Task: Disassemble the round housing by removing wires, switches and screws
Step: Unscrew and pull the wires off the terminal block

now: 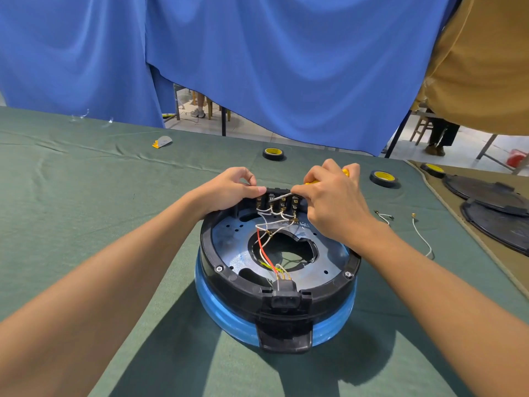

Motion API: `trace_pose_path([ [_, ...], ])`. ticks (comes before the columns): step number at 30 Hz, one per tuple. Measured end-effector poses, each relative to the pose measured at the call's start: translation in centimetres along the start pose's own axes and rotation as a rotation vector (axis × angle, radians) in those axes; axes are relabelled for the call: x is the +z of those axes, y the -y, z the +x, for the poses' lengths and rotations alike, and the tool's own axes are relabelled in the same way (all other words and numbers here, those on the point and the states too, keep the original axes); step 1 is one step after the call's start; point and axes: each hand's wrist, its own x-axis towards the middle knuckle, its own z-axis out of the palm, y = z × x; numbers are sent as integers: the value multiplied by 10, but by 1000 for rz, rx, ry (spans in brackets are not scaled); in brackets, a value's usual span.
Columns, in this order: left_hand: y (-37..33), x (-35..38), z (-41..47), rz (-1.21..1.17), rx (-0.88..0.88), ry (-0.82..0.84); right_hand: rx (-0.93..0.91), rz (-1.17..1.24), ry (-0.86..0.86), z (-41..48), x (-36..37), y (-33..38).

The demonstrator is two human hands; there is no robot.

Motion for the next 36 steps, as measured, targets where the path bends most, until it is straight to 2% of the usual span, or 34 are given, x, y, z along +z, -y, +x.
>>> trace_pose_path([
  [14,-1,0,-1,15,-5,0,-37,146,93,4,2,-4],
  [19,0,0,0,7,-1,0,38,91,-39,-2,1,-5],
  [30,0,0,-1,5,3,5,-85,-179,-28,-5,-9,4],
  [36,-1,0,-1,17,0,0,-138,-143,69,10,-11,-8],
])
